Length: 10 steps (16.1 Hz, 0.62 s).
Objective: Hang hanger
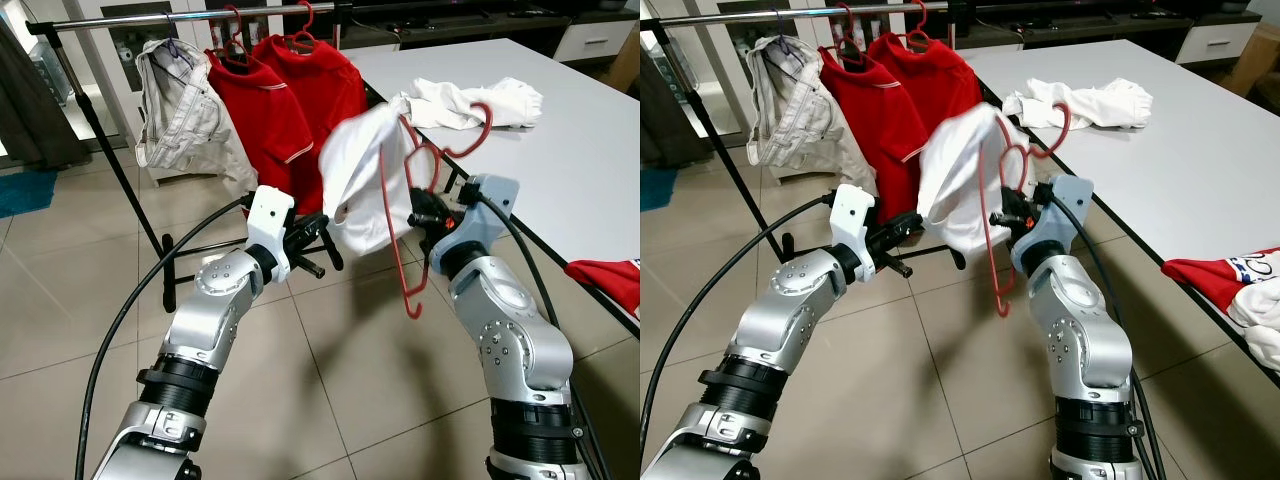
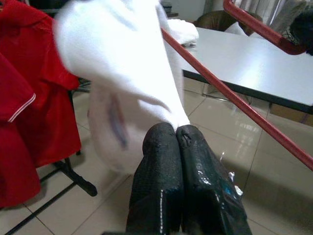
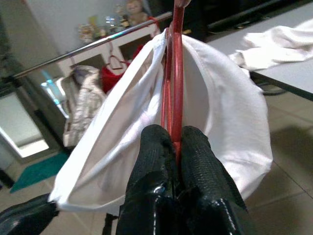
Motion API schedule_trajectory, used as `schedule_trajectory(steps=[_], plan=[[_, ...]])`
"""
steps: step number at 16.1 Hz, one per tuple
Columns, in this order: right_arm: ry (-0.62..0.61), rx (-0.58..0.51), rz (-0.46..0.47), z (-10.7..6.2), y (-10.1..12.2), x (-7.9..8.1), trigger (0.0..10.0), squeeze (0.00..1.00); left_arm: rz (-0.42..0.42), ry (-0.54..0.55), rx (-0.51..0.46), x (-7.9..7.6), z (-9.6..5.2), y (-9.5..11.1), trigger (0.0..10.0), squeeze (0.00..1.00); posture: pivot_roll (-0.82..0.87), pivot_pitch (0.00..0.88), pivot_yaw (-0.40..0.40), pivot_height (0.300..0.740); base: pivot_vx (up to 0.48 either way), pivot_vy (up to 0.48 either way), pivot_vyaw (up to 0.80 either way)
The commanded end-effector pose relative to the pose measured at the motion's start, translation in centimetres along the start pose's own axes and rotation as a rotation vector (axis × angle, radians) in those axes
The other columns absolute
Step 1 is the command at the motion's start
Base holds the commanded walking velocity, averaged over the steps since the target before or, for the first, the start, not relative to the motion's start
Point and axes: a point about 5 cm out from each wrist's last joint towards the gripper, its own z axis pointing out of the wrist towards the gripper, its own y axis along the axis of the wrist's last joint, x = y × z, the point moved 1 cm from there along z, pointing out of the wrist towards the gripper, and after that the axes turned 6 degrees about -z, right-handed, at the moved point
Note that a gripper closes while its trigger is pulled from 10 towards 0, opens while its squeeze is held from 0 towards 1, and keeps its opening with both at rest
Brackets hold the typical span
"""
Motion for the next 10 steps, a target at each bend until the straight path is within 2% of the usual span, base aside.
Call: schedule_trajectory(steps=[1, 2, 3, 5, 8, 10], plan=[[0.087, 0.038, -0.092, -0.1, -0.5, 1.1, 10.0, 0.0, 0.021, -0.001, -0.038, 0.0, 0.0, 1.1, 0.0, 0.0, -0.15, 0.0, 0.032, 0.74, 0.0, 0.0, 0.0], [0.131, 0.079, -0.187, -0.4, -1.5, 1.5, 10.0, 0.0, 0.018, 0.025, -0.069, 0.4, 0.0, 1.7, 0.0, 0.0, -0.14, 0.0, 0.031, 0.74, 0.0, 0.0, 0.0], [0.132, 0.096, -0.179, -0.5, -1.8, 1.6, 10.0, 0.0, 0.025, 0.046, -0.085, 0.7, -0.1, 2.1, 0.0, 0.0, -0.14, 0.0, 0.031, 0.74, 0.0, 0.0, 0.0], [0.154, 0.115, -0.259, -0.6, -2.3, 1.7, 10.0, 0.0, 0.03, 0.109, -0.129, 1.8, -0.3, 3.0, 0.0, 0.0, -0.14, 0.0, 0.032, 0.74, 0.0, 0.0, 0.0], [0.155, 0.097, -0.212, -0.6, -2.0, 1.5, 10.0, 0.0, 0.056, 0.146, -0.181, 2.8, -0.7, 4.2, 0.0, 0.0, -0.14, 0.0, 0.032, 0.74, 0.0, 0.0, 0.0], [0.164, 0.173, -0.258, -0.8, -3.2, 1.2, 10.0, 0.0, 0.055, 0.167, -0.241, 3.1, -0.9, 5.3, 0.0, 0.0, -0.14, 0.0, 0.031, 0.74, 0.0, 0.0, 0.0]])
